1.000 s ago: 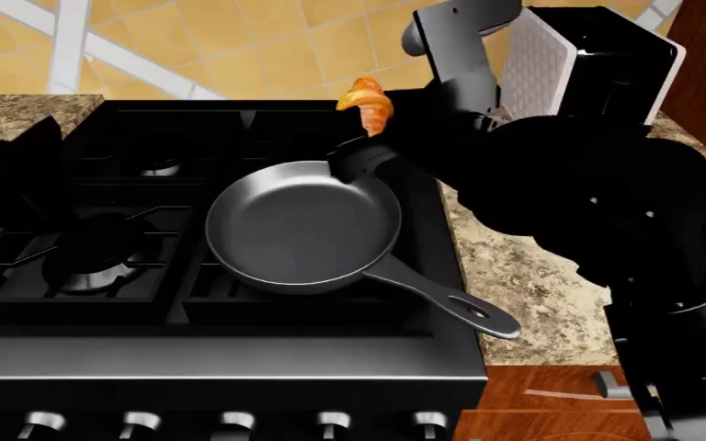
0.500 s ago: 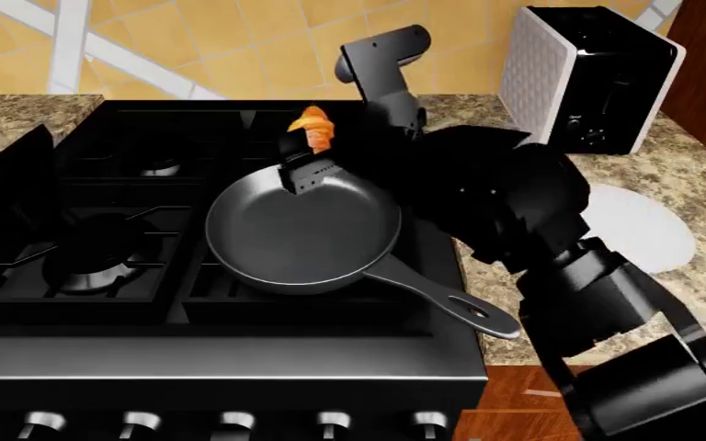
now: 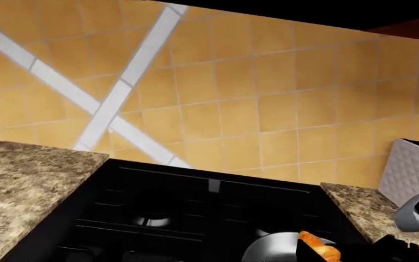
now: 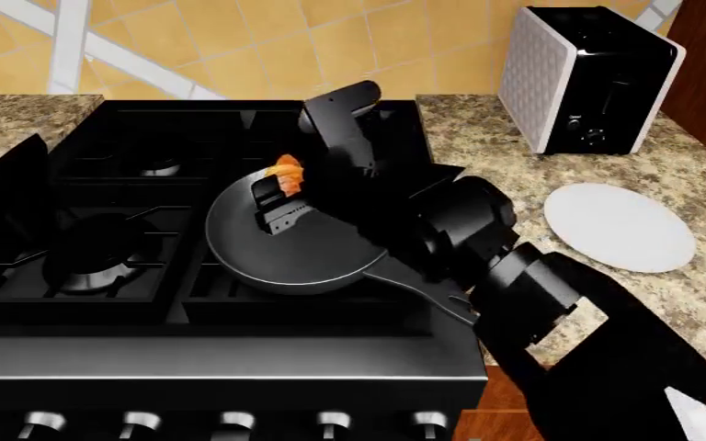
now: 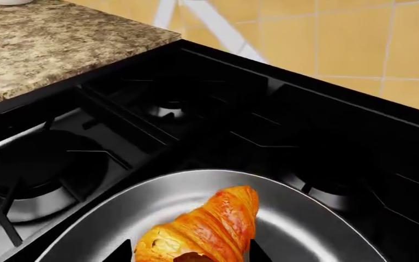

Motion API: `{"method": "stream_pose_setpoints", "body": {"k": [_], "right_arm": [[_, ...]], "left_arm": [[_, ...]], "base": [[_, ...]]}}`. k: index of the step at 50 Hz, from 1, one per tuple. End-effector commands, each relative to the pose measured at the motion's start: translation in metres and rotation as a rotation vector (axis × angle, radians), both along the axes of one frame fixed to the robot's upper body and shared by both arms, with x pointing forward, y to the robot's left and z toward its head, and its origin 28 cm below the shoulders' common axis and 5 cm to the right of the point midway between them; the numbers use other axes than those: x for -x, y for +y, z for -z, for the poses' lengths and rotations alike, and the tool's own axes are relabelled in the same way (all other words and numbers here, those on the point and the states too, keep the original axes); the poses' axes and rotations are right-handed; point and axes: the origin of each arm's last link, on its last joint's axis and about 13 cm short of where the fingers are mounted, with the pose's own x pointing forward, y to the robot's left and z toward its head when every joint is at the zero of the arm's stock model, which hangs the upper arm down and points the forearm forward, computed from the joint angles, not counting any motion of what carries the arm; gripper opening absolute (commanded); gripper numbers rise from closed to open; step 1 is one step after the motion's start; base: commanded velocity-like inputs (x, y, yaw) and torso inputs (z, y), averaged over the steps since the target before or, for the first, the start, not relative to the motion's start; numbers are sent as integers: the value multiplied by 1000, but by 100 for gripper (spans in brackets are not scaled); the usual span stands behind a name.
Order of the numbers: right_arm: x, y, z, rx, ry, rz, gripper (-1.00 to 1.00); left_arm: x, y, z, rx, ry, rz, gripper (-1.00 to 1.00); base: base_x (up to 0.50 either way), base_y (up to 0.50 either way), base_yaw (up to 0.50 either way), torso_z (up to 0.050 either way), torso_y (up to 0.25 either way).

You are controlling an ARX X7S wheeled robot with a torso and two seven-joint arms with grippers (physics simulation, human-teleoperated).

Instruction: Pick the croissant and place it on the pan. Then turn on the stove to warm the croissant.

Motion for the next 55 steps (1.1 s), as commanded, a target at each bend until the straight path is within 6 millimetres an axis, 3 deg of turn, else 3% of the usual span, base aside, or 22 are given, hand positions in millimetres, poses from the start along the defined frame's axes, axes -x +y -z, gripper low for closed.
{"method": "stream_pose_setpoints", "body": {"k": [1,24,25,34,40,55], "right_arm": [[-3,2,11,34,10,-1,-100],[-3,1,20,78,26,1,-100],[-2,1,20,79,28,0,100],[-2,2,16,66,30,-3,100],[2,-1,2,35,6,-3,100],[42,-32,-36,-107,-117,89,100]], "left_arm": [[1,2,3,9,4,-7,100],[5,5,6,22,8,-22,100],[5,6,6,23,7,-22,100],[5,7,9,33,11,-28,100],[4,6,9,35,11,-22,100],[2,0,8,23,14,-9,100]], "base": [[0,0,0,0,0],[0,0,0,0,0],[0,0,0,0,0],[0,0,0,0,0],[0,0,0,0,0],[0,0,0,0,0]]}}
